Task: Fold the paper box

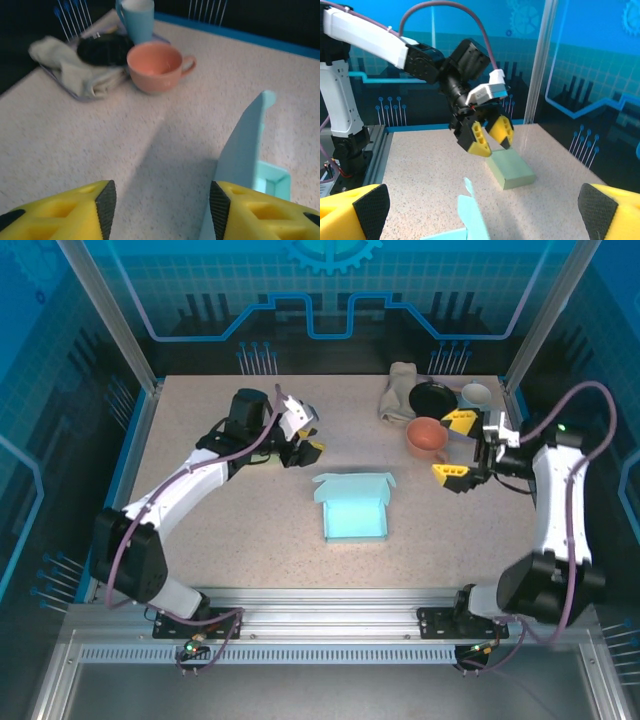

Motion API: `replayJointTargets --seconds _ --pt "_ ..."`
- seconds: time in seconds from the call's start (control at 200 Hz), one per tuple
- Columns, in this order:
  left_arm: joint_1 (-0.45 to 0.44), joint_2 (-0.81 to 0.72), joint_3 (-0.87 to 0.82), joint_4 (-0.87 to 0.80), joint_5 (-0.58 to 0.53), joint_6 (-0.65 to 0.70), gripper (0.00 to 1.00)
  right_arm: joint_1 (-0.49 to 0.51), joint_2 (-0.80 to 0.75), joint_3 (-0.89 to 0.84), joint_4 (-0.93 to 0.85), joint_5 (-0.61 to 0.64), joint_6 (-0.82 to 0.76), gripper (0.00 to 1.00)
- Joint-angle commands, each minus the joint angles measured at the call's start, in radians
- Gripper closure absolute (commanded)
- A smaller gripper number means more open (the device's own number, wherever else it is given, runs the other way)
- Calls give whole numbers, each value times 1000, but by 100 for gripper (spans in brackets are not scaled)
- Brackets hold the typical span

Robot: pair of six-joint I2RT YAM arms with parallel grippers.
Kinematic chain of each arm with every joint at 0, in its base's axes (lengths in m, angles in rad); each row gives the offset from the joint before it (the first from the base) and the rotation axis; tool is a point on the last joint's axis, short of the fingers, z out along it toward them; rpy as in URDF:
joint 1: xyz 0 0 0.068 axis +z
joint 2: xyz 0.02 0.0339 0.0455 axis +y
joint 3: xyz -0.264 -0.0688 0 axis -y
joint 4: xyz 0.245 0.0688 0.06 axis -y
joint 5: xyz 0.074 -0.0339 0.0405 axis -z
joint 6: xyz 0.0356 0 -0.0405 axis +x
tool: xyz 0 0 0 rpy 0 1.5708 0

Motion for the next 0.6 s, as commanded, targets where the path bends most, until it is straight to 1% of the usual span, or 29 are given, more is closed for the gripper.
replayJointTargets --seconds 0.0,0.055,0.11,0.195,0.26,0.29,0.31,0.4,0.475,0.595 --pt "-6 -60 -55 104 -24 -58 40 6 -224 41 -172 -200 77 0" --pt "-8 -70 -59 115 -32 -67 39 -9 -293 20 -168 -200 48 0" --pt "-8 -66 -48 110 -40 -74 38 -51 -325 0 -142 -200 38 0" --pt "-9 -50 -25 90 -41 -75 37 -113 -305 -7 -173 -201 -87 0" --pt "-10 -36 -13 85 -47 -72 36 -148 -262 28 -174 -200 -99 0" --pt "-10 -28 -9 83 -50 -68 36 -162 -239 61 -176 -201 -75 0" --pt "-11 -24 -6 84 -53 -65 36 -201 -230 81 -175 -200 -59 0" --pt "-10 -3 3 81 -70 -64 36 -273 -210 145 -173 -199 8 0" --pt "-12 12 10 84 -72 -75 35 -329 -223 153 -173 -199 71 0" --pt "-21 9 14 86 -89 -113 35 -340 -265 105 -175 -199 140 0"
